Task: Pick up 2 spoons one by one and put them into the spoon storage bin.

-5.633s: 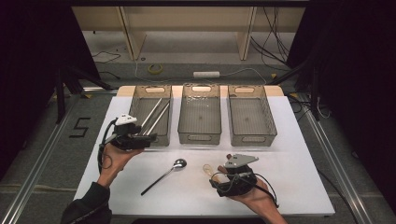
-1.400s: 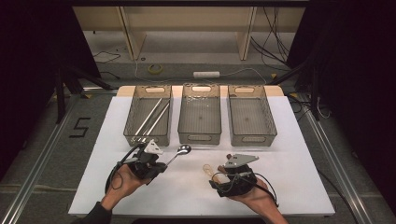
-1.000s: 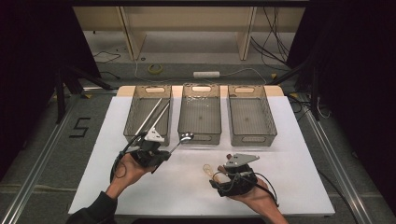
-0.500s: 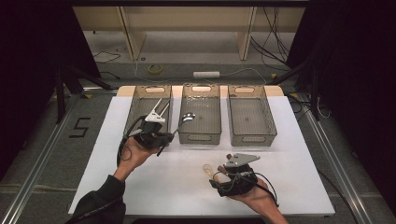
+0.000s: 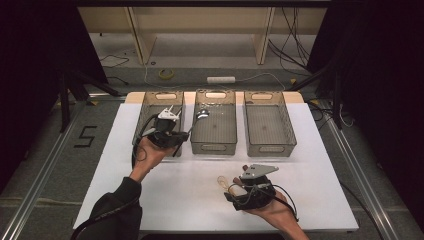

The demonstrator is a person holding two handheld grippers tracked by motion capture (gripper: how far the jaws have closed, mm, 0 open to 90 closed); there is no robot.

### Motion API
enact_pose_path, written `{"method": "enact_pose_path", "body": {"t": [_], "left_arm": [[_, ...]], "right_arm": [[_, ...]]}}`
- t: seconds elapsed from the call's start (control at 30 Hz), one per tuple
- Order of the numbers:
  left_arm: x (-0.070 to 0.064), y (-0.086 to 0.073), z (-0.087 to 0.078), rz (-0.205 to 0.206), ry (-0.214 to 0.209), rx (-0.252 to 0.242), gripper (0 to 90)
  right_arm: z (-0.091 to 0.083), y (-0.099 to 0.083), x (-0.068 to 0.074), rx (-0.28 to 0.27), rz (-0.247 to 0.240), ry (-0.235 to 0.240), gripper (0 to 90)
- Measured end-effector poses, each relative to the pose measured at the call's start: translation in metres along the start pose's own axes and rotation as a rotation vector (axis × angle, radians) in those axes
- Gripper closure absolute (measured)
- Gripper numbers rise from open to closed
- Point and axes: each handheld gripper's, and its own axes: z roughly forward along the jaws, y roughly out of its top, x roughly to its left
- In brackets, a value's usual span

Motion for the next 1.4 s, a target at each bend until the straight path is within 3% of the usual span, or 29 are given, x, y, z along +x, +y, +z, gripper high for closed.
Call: {"method": "enact_pose_path", "body": {"t": [0.53, 0.97, 1.4], "left_arm": [[0.005, 0.025, 0.022, -0.048, 0.016, -0.023, 83.2], [0.007, 0.044, 0.043, -0.053, 0.033, -0.042, 83.2], [0.007, 0.054, 0.061, -0.056, 0.037, -0.028, 83.2]], "right_arm": [[0.0, 0.0, 0.0, 0.005, -0.008, 0.004, 24.9], [0.0, 0.0, 0.0, 0.003, -0.012, 0.007, 25.0], [0.0, 0.0, 0.001, 0.003, -0.017, 0.012, 25.0]]}}
